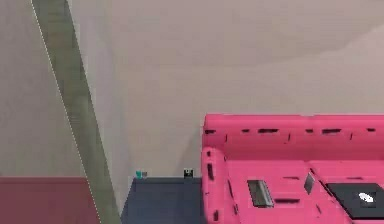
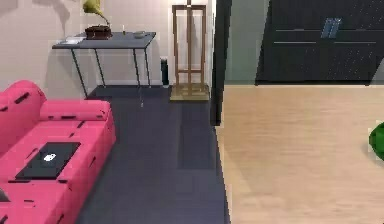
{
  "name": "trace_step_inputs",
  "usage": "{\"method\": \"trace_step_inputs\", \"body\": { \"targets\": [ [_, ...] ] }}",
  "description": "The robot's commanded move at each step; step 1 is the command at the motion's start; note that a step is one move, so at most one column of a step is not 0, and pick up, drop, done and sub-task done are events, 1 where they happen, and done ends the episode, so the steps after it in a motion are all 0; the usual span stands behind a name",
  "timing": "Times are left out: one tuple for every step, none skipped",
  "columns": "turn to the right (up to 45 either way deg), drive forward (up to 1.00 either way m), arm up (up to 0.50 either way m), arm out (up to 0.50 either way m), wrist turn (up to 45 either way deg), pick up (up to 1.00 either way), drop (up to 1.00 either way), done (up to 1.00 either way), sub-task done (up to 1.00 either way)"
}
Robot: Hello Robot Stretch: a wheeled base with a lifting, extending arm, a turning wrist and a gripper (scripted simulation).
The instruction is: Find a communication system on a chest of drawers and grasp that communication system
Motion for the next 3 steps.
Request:
{"method": "trace_step_inputs", "body": {
  "targets": [
    [-24.0, 0.0, 0.0, 0.0, 0.0, 0.0, 0.0, 0.0, 0.0],
    [0.0, 0.65, 0.0, 0.0, 0.0, 0.0, 0.0, 0.0, 0.0],
    [-45.0, 0.0, 0.0, 0.0, 0.0, 0.0, 0.0, 0.0, 0.0]
  ]
}}
